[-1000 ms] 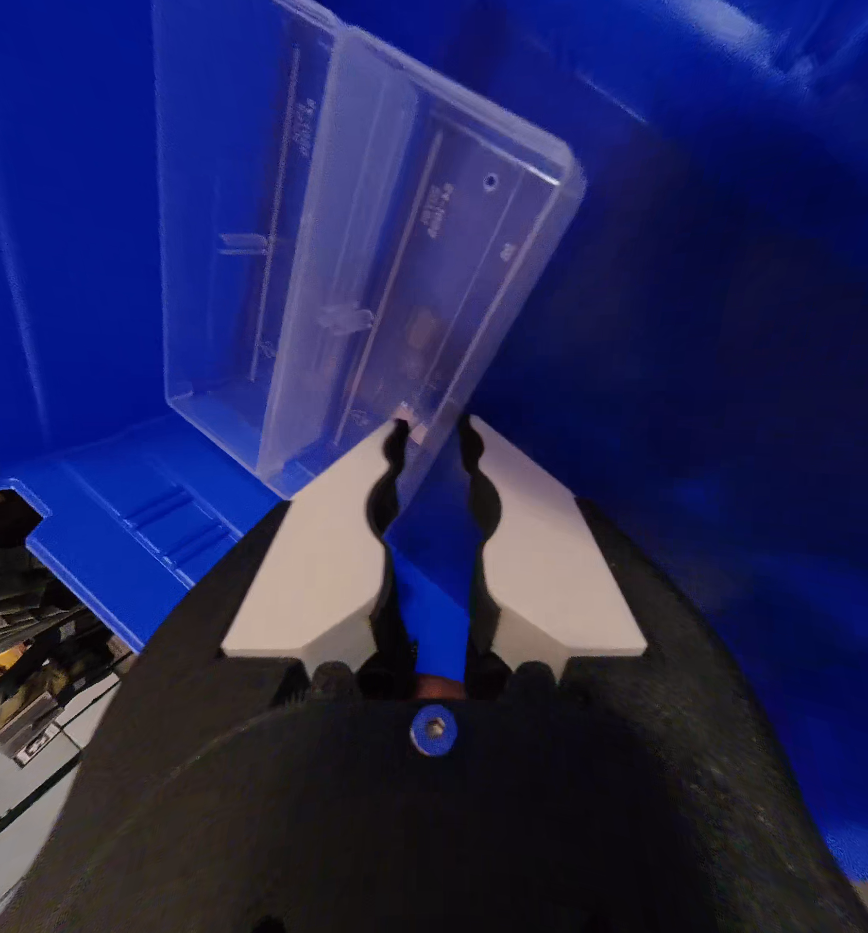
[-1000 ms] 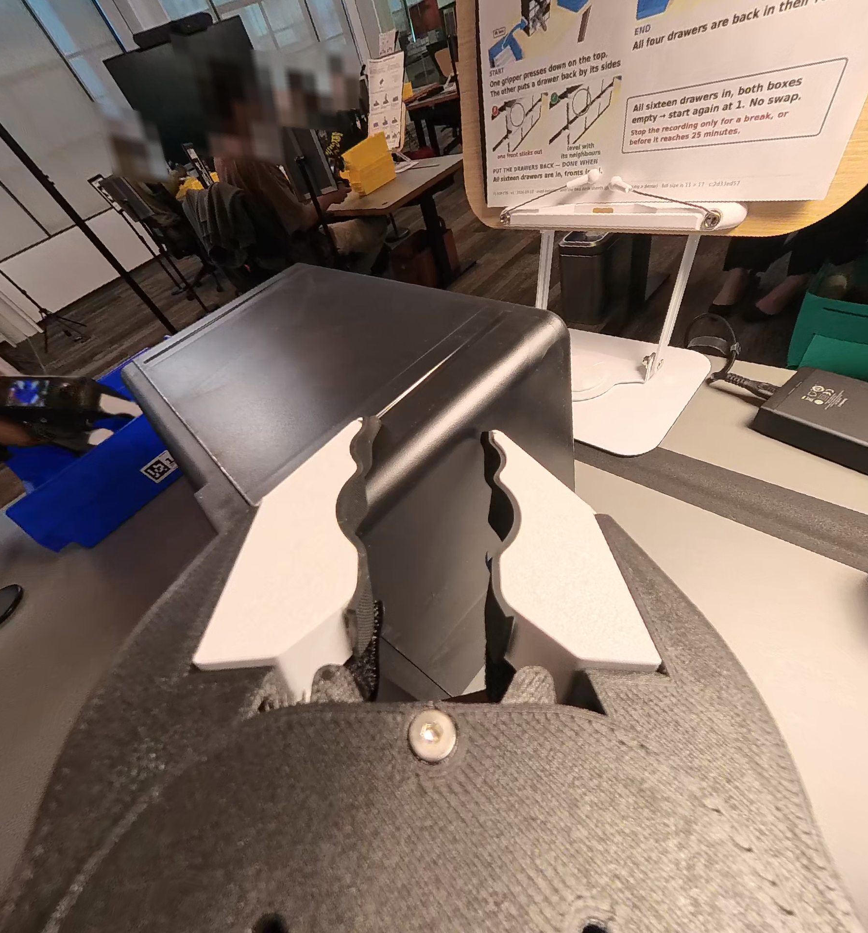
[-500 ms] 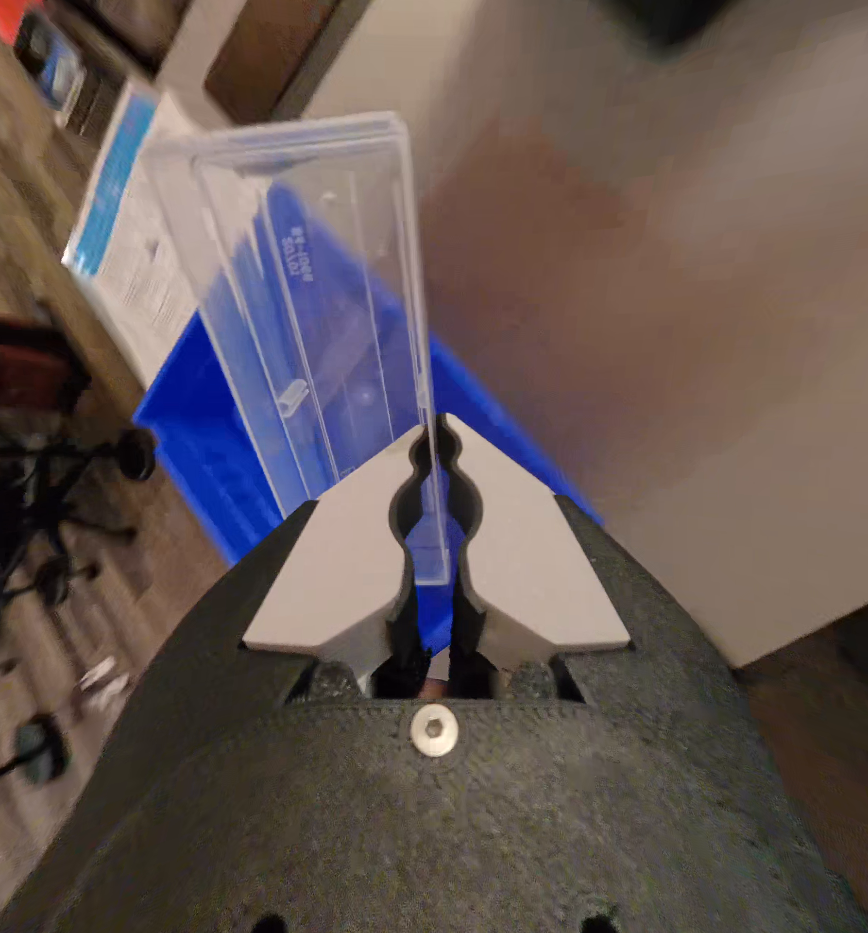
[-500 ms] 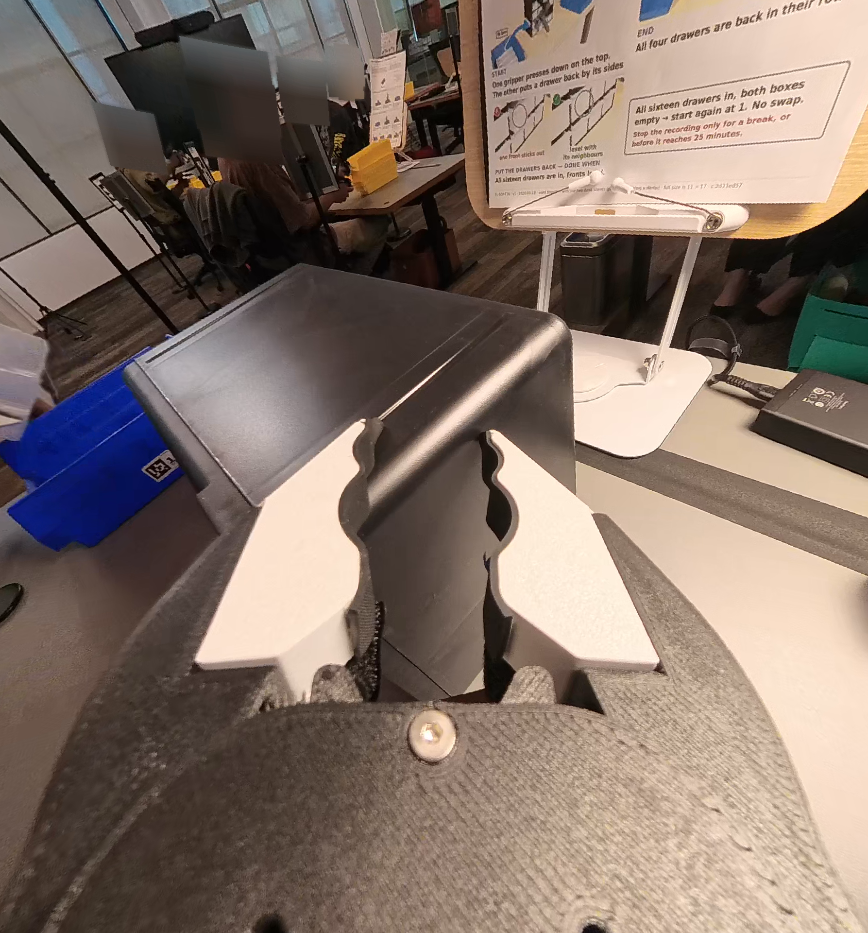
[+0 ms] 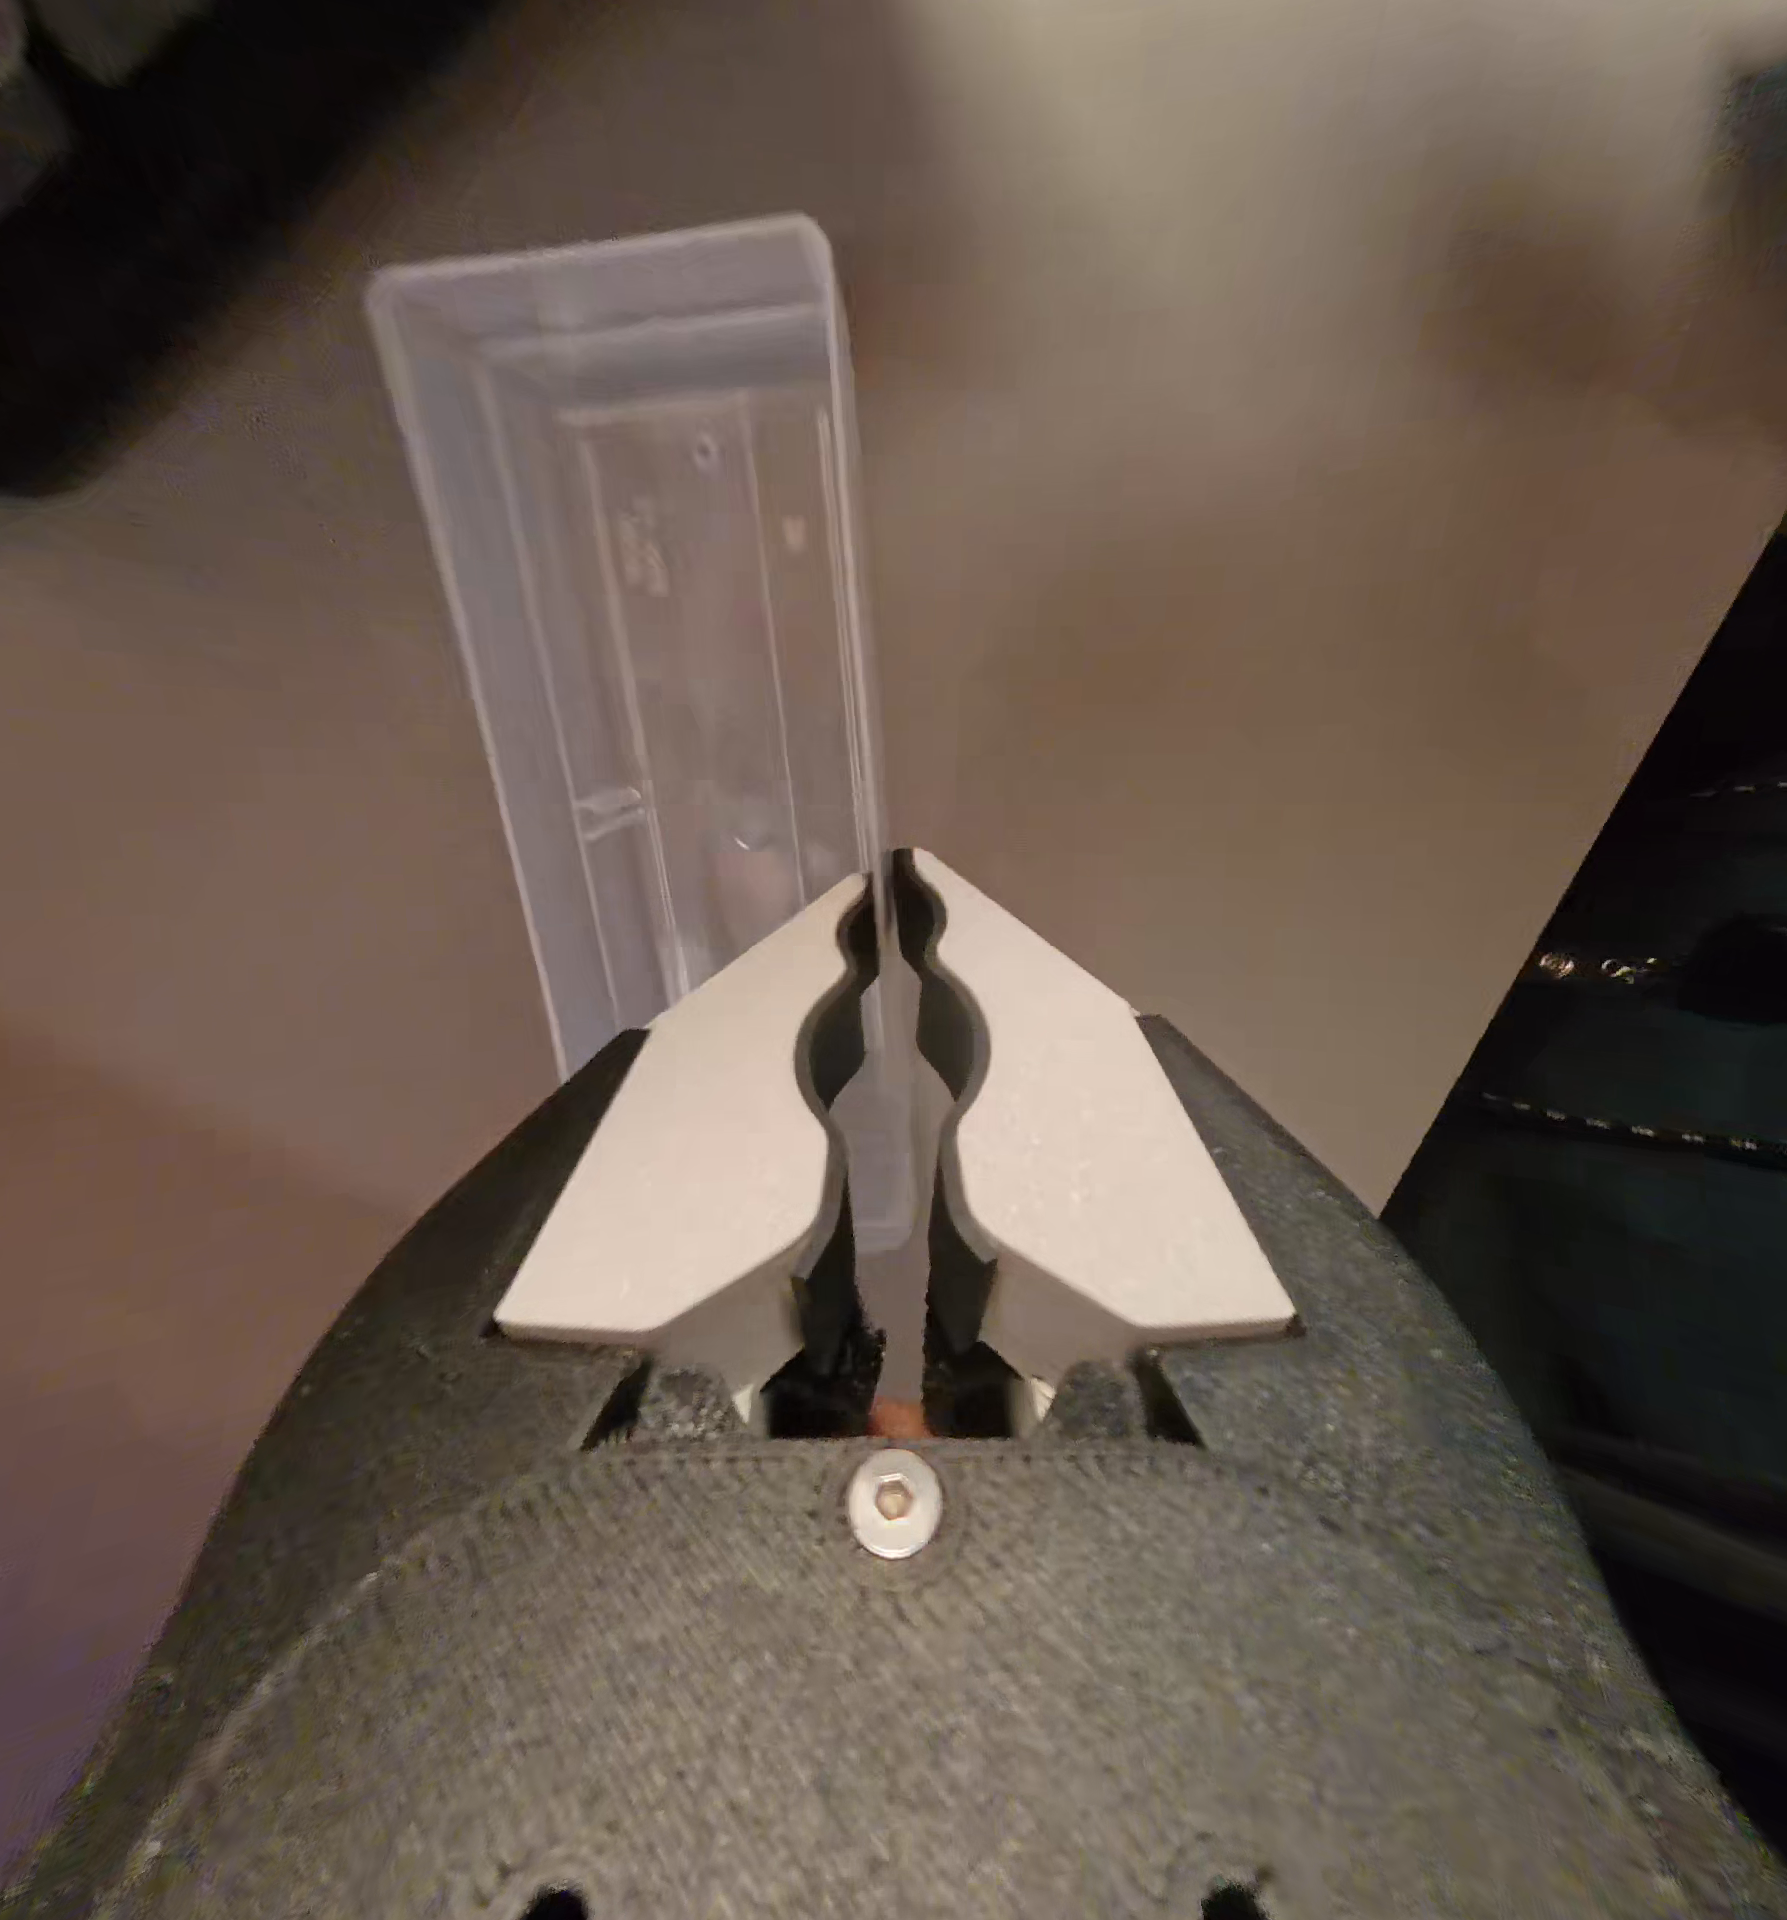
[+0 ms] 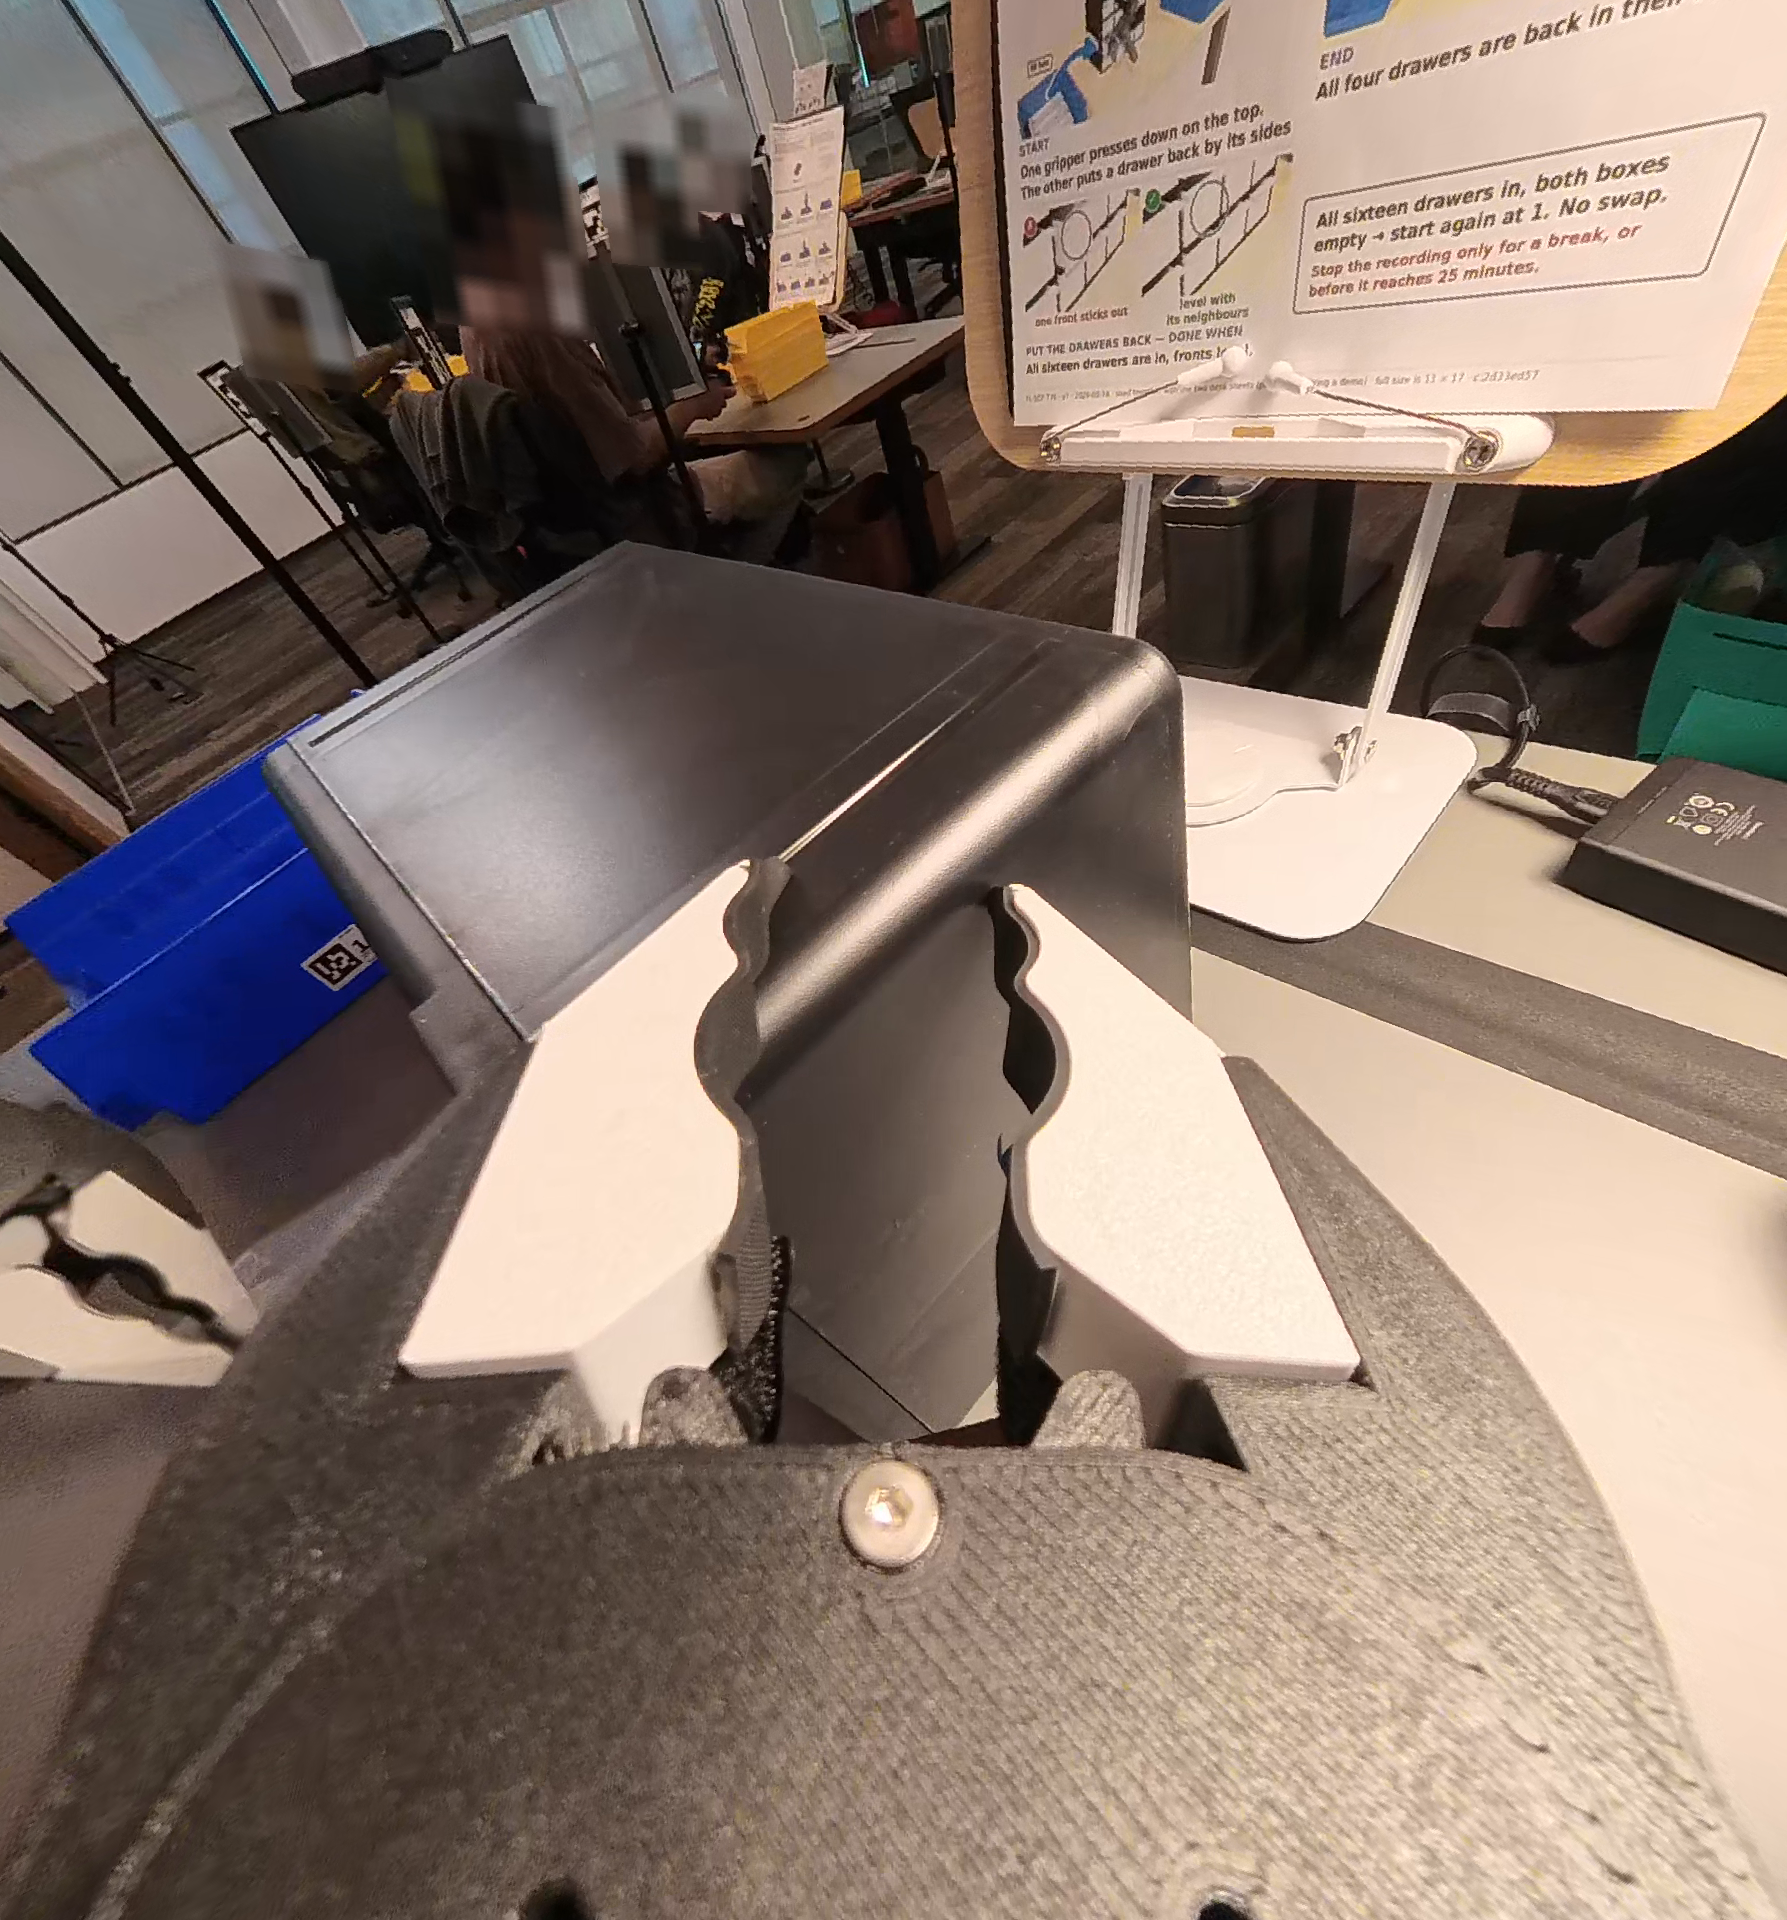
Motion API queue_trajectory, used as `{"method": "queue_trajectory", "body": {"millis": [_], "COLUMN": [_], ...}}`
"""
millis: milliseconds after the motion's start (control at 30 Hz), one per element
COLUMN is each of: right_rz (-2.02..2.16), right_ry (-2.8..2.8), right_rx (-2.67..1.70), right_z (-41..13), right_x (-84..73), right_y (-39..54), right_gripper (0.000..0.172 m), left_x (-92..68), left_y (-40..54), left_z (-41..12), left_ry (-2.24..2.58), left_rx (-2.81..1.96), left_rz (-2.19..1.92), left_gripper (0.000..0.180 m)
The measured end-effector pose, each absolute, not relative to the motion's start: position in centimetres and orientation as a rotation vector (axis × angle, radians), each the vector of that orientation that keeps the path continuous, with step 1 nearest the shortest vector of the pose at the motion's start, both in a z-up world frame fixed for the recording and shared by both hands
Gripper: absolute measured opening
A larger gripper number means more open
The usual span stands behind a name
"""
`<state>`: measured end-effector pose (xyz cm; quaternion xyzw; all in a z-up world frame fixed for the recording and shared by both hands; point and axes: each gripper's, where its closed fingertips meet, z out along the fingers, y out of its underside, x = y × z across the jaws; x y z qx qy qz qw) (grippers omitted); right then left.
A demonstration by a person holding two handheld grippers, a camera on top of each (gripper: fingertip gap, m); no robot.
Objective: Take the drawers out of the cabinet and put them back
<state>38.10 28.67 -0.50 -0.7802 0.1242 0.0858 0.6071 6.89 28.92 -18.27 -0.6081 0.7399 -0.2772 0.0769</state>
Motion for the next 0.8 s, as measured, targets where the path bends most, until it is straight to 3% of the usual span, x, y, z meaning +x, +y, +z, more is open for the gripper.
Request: {"method": "queue_trajectory", "body": {"millis": [33, 200, 433, 633, 800], "right_rz": [0.199, 0.201, 0.202, 0.198, 0.195], "right_ry": [0.287, 0.285, 0.284, 0.284, 0.283], "right_rx": [-1.803, -1.803, -1.804, -1.804, -1.804], "right_z": [-0.5, -0.5, -0.5, -0.5, -0.5], "right_x": [38.1, 38.1, 38.1, 38.1, 38.0], "right_y": [28.7, 28.7, 28.7, 28.7, 28.7], "right_gripper": [0.045, 0.046, 0.046, 0.046, 0.045], "left_x": [7.3, 8.5, 5.0, 3.6, 4.1], "left_y": [28.5, 26.7, 27.5, 28.5, 30.2], "left_z": [-18.6, -18.5, -16.4, -18.1, -20.1], "left_ry": [2.224, 2.274, 2.552, 2.647, 2.654], "left_rx": [-1.824, -1.71, -1.053, -0.722, -0.66], "left_rz": [-0.842, -0.929, -0.782, -0.628, -0.464], "left_gripper": [0.003, 0.023, 0.056, 0.052, 0.028]}}
